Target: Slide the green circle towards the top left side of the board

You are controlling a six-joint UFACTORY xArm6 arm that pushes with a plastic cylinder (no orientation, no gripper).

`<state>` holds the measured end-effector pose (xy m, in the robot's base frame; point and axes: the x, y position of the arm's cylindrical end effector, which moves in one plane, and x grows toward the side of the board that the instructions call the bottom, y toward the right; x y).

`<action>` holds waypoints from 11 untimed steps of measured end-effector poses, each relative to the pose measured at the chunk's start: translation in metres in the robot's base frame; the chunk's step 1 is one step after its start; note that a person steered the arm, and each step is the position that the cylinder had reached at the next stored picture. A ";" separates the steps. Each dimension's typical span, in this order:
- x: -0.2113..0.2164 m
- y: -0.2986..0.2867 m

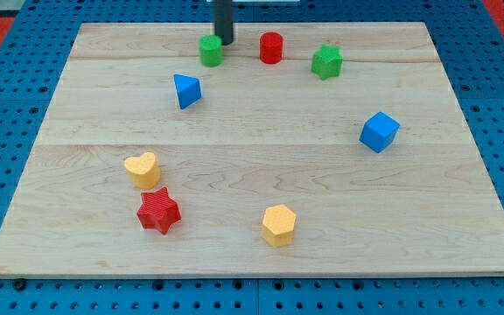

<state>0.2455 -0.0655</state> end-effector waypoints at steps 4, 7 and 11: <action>0.022 -0.029; 0.071 -0.057; 0.052 -0.095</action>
